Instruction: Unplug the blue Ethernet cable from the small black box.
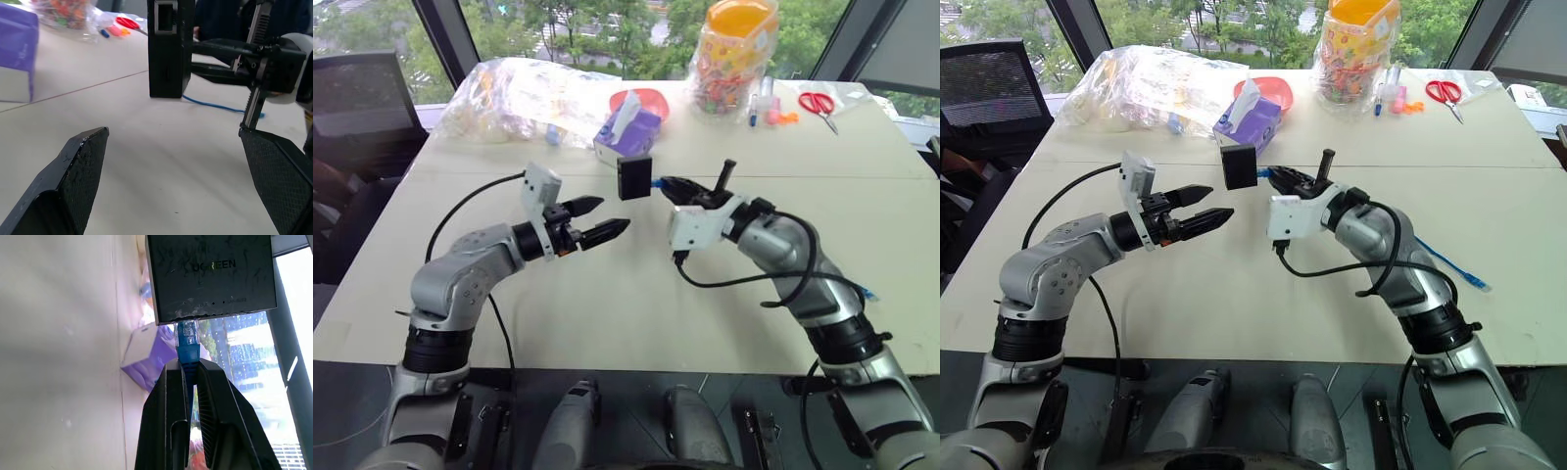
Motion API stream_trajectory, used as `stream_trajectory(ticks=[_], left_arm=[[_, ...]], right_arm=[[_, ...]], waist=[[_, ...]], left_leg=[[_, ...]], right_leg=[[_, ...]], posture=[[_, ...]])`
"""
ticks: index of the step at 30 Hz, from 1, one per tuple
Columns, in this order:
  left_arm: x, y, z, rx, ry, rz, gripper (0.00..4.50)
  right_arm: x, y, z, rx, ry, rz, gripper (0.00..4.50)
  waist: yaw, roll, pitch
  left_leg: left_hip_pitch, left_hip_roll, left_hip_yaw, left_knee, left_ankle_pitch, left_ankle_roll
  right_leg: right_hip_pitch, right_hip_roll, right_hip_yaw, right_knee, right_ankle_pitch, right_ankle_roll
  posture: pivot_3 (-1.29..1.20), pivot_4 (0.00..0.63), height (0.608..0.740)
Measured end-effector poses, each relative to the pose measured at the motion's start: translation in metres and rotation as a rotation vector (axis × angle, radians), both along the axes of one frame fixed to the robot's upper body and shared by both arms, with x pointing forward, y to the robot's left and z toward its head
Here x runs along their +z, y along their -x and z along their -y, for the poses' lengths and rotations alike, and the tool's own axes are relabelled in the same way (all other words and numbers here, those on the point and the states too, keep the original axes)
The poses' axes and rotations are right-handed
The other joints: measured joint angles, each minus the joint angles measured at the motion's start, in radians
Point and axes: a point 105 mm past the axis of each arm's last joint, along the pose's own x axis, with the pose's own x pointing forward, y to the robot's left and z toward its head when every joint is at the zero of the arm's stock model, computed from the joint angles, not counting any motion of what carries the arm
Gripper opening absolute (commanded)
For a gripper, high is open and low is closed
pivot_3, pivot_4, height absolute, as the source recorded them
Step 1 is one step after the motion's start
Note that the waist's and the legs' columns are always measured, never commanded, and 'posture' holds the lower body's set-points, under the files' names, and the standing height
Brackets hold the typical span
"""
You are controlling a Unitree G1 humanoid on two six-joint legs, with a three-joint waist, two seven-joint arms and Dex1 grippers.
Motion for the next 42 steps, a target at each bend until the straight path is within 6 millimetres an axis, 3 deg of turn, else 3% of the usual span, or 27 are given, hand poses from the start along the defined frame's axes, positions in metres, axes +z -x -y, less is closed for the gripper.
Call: stream_trajectory(ticks=[4,9,22,25,29,34,37,39,42], left_arm=[[0.002,-0.001,0.005,-0.042,0.002,-0.004,4.50],[0.008,-0.002,0.007,-0.066,0.008,0.009,2.80],[0.010,-0.002,0.014,-0.087,0.053,-0.004,2.80],[0.010,-0.001,0.014,-0.093,0.054,-0.011,1.96],[0.010,0.000,0.015,-0.101,0.058,-0.013,0.50],[0.009,0.001,0.015,-0.107,0.058,-0.017,0.51],[0.009,0.001,0.013,-0.107,0.047,-0.017,0.51],[0.009,0.001,0.010,-0.103,0.036,-0.015,0.51],[0.007,0.002,0.006,-0.111,0.020,-0.020,0.51]], right_arm=[[0.000,0.008,-0.003,0.032,0.012,0.018,0.06],[0.000,0.011,-0.003,0.053,0.049,0.027,0.00],[-0.004,0.018,-0.005,0.116,0.095,-0.013,0.00],[-0.005,0.018,-0.005,0.121,0.093,-0.022,0.00],[-0.005,0.018,-0.005,0.123,0.094,-0.028,0.00],[-0.006,0.019,-0.005,0.130,0.093,-0.046,0.00],[-0.006,0.019,-0.005,0.145,0.066,-0.120,1.19],[-0.009,0.018,-0.003,0.151,0.025,-0.225,2.21],[-0.021,0.021,0.004,0.151,-0.026,-0.488,3.78]], waist=[[-0.004,0.000,0.000],[-0.003,0.000,0.000],[-0.003,0.000,0.000],[-0.002,0.000,0.000],[-0.002,0.000,0.000],[-0.002,0.000,0.000],[-0.003,0.000,0.000],[-0.003,0.000,0.000],[-0.003,0.000,0.000]], left_leg=[[0.000,0.000,0.000,0.000,0.000,0.000],[0.000,0.000,0.000,0.000,0.000,0.000],[0.000,0.000,0.000,0.000,0.000,0.000],[0.000,0.000,0.000,0.000,0.000,0.000],[0.000,0.000,0.000,0.000,0.000,0.000],[0.000,0.000,0.000,0.000,0.000,0.000],[0.000,0.000,0.000,0.000,0.000,0.000],[0.000,0.000,0.000,0.000,0.000,0.000],[0.000,0.000,0.000,0.000,0.000,0.000]], right_leg=[[0.000,0.000,0.000,0.000,0.000,0.000],[0.000,0.000,0.000,0.000,0.000,0.000],[0.000,0.000,0.000,0.000,0.000,0.000],[0.000,0.000,0.000,0.000,0.000,0.000],[0.000,0.000,0.000,0.000,0.000,0.000],[0.000,0.000,0.000,0.000,0.000,0.000],[0.000,0.000,0.000,0.000,0.000,0.000],[0.000,0.000,0.000,0.000,0.000,0.000],[0.000,0.000,0.000,-0.001,0.000,0.000]], posture=[[0.00,0.150,0.728],[0.00,0.150,0.728],[0.00,0.150,0.728],[0.00,0.150,0.728],[0.00,0.150,0.728],[0.00,0.150,0.728],[0.00,0.150,0.728],[0.00,0.150,0.728],[0.00,0.150,0.728]])
